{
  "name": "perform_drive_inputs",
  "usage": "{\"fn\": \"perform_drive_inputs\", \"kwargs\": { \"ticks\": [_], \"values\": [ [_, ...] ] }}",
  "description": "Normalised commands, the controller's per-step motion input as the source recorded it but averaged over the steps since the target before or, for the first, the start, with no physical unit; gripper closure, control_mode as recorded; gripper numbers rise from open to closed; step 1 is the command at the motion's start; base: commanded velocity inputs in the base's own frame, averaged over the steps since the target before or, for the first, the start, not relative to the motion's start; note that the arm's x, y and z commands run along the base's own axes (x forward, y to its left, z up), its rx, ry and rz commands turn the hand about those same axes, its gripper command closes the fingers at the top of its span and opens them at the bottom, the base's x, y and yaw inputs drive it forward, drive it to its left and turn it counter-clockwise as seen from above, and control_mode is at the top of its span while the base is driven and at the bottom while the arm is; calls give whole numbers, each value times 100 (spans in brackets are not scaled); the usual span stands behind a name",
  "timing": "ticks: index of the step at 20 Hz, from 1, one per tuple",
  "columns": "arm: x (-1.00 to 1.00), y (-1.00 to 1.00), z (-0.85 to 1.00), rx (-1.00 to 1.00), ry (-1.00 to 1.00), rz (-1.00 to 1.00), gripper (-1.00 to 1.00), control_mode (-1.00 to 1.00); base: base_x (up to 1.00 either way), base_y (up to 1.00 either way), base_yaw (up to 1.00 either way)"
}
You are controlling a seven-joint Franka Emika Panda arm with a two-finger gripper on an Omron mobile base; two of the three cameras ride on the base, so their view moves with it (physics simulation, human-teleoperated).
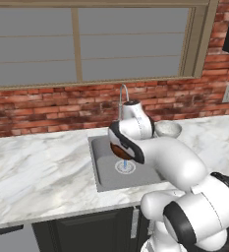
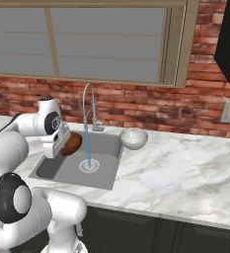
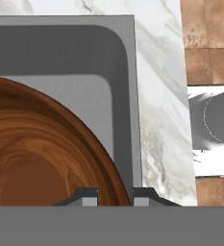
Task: Rinse each bowl for a few seconds and place them down in the sink or on the counter.
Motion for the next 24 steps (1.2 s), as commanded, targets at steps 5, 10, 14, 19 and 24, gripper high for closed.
{"fn": "perform_drive_inputs", "kwargs": {
  "ticks": [5,10,14,19,24],
  "values": [
    [17,0,-10,-6,0,-5,100,-100,0,0,0],
    [19,0,-10,-5,0,-5,100,-100,0,0,0],
    [21,0,-10,-5,0,-5,100,-100,0,0,0],
    [22,1,-11,-4,0,-5,100,-100,0,0,0],
    [22,6,-12,-4,-1,-4,100,-100,0,0,0]
  ]
}}
